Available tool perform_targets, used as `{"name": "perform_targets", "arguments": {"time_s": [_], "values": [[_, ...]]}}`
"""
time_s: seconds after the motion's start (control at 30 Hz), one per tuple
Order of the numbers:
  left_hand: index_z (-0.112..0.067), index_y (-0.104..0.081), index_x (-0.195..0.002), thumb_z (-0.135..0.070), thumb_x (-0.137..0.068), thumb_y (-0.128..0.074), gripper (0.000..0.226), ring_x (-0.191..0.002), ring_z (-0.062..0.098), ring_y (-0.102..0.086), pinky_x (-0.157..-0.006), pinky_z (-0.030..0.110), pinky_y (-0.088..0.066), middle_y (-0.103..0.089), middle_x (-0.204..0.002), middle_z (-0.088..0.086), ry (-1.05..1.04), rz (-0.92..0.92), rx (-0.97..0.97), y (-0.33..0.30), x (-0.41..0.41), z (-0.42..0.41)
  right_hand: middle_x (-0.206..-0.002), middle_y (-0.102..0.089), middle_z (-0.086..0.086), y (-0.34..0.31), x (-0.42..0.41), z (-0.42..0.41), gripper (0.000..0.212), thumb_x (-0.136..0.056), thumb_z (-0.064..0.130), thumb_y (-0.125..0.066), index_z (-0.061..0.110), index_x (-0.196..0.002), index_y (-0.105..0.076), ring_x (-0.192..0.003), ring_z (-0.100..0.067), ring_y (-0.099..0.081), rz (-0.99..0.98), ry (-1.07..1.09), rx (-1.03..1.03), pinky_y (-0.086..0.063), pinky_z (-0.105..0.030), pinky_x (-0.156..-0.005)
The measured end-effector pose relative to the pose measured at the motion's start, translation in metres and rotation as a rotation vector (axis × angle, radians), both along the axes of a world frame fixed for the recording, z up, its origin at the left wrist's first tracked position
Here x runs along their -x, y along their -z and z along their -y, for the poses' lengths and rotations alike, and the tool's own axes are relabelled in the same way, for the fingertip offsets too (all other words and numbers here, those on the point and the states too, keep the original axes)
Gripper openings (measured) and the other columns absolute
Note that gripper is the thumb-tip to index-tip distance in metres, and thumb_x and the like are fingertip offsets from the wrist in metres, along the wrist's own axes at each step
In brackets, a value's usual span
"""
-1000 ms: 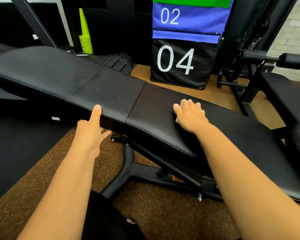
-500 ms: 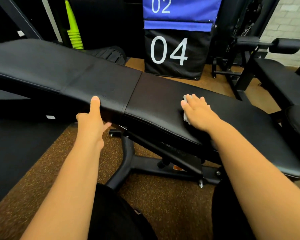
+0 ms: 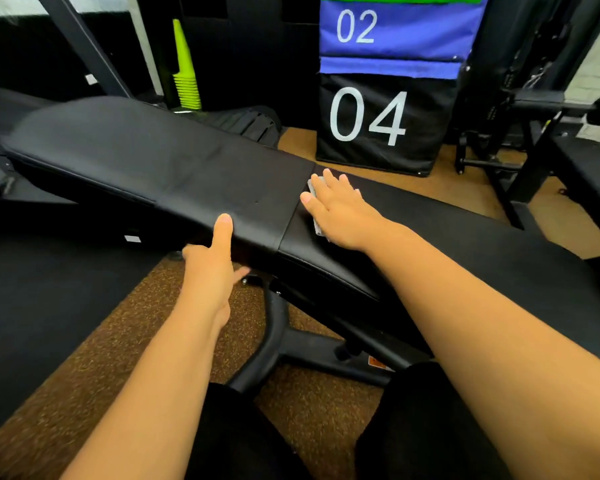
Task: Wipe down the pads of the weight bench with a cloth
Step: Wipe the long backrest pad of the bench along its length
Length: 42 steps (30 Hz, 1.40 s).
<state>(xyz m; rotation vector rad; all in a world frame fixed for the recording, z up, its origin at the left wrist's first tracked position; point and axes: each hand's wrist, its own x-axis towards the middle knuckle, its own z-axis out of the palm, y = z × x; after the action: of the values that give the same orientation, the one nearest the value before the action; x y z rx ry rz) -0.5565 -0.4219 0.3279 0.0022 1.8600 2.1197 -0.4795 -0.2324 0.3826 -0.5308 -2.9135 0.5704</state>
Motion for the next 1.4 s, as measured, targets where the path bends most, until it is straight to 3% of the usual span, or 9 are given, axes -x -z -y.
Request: {"name": "perform_targets", "arguments": {"time_s": [0.07,0.23,0.5,0.67,0.77,1.03,1.13,1.23,1.4], "values": [[-0.017,-0.03,-0.149,-0.07,-0.07,-0.064,0.101,-0.099,0.015,-0.068,-0.088,0.043,-0.057,-0.052,-0.14,0.006,0.009,0.011,-0.011,-0.001,0.0,0.0,-0.163,-0.001,-0.008,-0.004,0.009,0.005,0.059,-0.104,0.044,-0.02,0.014,-0.154,-0.011,-0.149,-0.029,0.003,-0.03,-0.09,-0.011,-0.003,-0.047,-0.118],[-0.01,-0.037,-0.135,-0.054,-0.089,-0.06,0.067,-0.105,0.017,-0.066,-0.083,0.04,-0.058,-0.062,-0.123,0.006,-0.013,-0.014,-0.015,-0.002,-0.003,-0.001,-0.163,-0.003,-0.002,-0.011,0.022,0.04,0.057,-0.104,0.041,-0.024,0.016,-0.154,-0.01,-0.149,-0.022,0.008,-0.086,-0.477,-0.101,0.003,-0.039,-0.118],[-0.023,-0.042,-0.138,-0.072,-0.058,-0.073,0.099,-0.108,0.022,-0.067,-0.086,0.043,-0.058,-0.061,-0.129,0.007,0.011,0.025,-0.061,-0.004,-0.004,0.005,-0.163,-0.003,-0.003,-0.028,0.095,0.041,0.057,-0.104,0.043,-0.019,0.017,-0.154,-0.011,-0.149,-0.026,0.008,-0.042,-0.446,-0.062,0.002,-0.044,-0.118],[-0.026,-0.042,-0.137,-0.069,-0.063,-0.073,0.091,-0.112,0.023,-0.065,-0.088,0.042,-0.057,-0.062,-0.13,0.003,0.04,0.028,-0.102,-0.004,-0.007,0.009,-0.161,0.009,0.013,-0.019,0.054,0.031,0.055,-0.106,0.032,-0.023,0.024,-0.154,0.002,-0.145,0.001,0.015,-0.056,-0.657,0.219,0.01,-0.018,-0.117],[-0.024,-0.038,-0.138,-0.06,-0.075,-0.071,0.08,-0.109,0.019,-0.067,-0.089,0.04,-0.055,-0.064,-0.128,0.0,0.091,0.04,-0.134,-0.004,-0.006,0.012,-0.16,0.011,0.011,-0.012,0.039,0.017,0.057,-0.105,0.019,-0.029,0.021,-0.155,0.0,-0.144,0.0,0.018,-0.045,-0.739,0.063,0.011,-0.013,-0.114],[-0.021,-0.035,-0.129,-0.051,-0.078,-0.066,0.067,-0.11,0.019,-0.064,-0.101,0.045,-0.049,-0.061,-0.126,0.002,0.074,0.065,-0.169,-0.008,-0.006,0.014,-0.158,-0.016,-0.01,-0.034,0.121,0.051,0.051,-0.105,0.031,-0.026,0.007,-0.149,-0.021,-0.145,-0.031,-0.009,-0.098,-0.489,-0.124,-0.012,-0.044,-0.115],[-0.019,-0.036,-0.132,-0.049,-0.084,-0.063,0.062,-0.107,0.019,-0.066,-0.101,0.046,-0.049,-0.064,-0.123,0.004,0.06,0.081,-0.202,-0.008,-0.006,0.014,-0.155,-0.02,-0.008,-0.031,0.105,0.063,0.05,-0.105,0.034,-0.027,0.008,-0.148,-0.024,-0.142,-0.03,-0.013,-0.132,-0.571,-0.154,-0.014,-0.045,-0.115],[-0.016,-0.042,-0.139,-0.057,-0.087,-0.058,0.067,-0.114,0.022,-0.064,-0.101,0.048,-0.049,-0.065,-0.128,0.006,0.059,0.074,-0.224,-0.008,-0.004,0.015,-0.163,-0.001,0.005,-0.017,0.074,0.047,0.055,-0.105,0.037,-0.024,0.021,-0.155,-0.008,-0.149,-0.014,0.008,-0.117,-0.668,-0.109,0.003,-0.033,-0.118],[-0.014,-0.037,-0.146,-0.062,-0.083,-0.062,0.083,-0.122,0.021,-0.058,-0.102,0.045,-0.048,-0.056,-0.139,0.004,0.005,0.071,-0.233,-0.005,0.002,0.02,-0.16,-0.017,-0.008,-0.02,0.099,-0.014,0.049,-0.105,0.025,-0.028,0.013,-0.152,-0.019,-0.147,-0.024,-0.009,-0.08,-0.412,-0.05,-0.007,-0.038,-0.117]]}}
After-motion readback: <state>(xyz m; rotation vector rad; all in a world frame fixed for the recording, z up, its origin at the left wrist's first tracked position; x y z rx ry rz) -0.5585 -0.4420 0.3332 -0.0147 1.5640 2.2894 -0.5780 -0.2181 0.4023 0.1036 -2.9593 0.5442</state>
